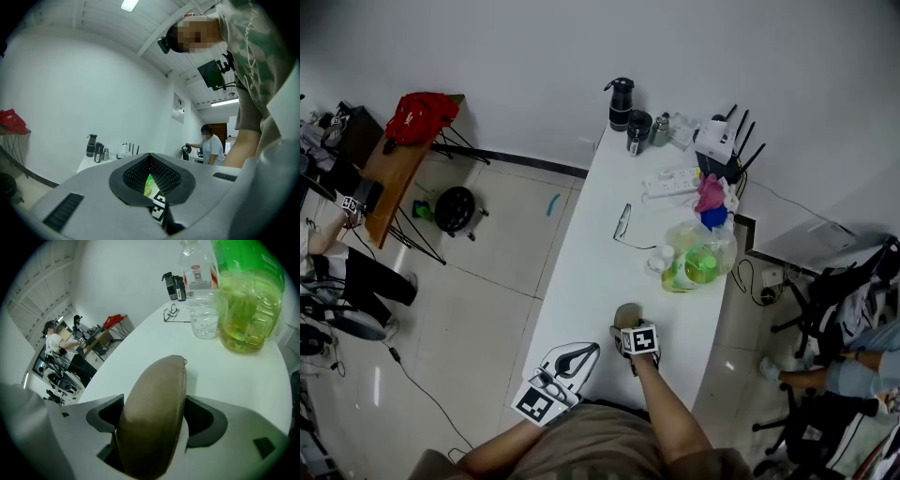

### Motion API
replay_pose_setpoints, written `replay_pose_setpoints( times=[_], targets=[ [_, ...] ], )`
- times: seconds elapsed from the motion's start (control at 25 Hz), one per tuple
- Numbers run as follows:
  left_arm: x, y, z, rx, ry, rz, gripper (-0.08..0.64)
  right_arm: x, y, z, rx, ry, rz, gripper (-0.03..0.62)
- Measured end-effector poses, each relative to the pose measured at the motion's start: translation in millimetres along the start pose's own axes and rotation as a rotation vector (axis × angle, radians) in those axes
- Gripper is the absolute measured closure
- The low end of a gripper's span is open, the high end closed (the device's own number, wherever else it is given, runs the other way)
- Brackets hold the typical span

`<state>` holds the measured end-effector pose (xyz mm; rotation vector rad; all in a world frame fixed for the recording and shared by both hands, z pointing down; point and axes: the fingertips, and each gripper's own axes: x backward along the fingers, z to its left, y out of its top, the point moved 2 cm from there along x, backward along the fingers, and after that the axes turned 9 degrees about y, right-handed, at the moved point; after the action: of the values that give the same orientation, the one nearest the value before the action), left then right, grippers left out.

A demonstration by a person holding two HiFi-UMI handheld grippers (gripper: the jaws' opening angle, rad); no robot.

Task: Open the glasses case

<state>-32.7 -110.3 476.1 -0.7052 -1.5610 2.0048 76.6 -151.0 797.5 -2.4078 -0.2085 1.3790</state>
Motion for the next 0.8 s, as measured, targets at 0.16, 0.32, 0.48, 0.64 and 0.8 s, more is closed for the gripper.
replay_pose_setpoints(
  times=[0.16,0.32,0.48,0.64,0.8],
  targets=[
    [-3.5,-4.8,1.7,0.009,-0.019,0.012,0.571,-3.8,-0.4,-2.3,0.003,-0.053,0.009,0.209],
    [-3.6,-6.7,7.3,0.001,-0.025,0.012,0.571,-5.5,1.1,-3.8,0.004,-0.074,-0.001,0.209],
    [-2.7,-9.2,10.6,0.005,-0.031,0.010,0.571,-6.2,0.0,-4.9,0.000,-0.084,0.002,0.210],
    [1.4,-8.5,10.0,-0.011,-0.043,0.001,0.571,-7.1,0.1,-7.1,-0.005,-0.082,0.016,0.210],
    [11.3,-7.4,8.8,-0.009,-0.035,-0.007,0.571,-4.0,-3.2,-8.5,-0.009,-0.058,0.023,0.212]
  ],
)
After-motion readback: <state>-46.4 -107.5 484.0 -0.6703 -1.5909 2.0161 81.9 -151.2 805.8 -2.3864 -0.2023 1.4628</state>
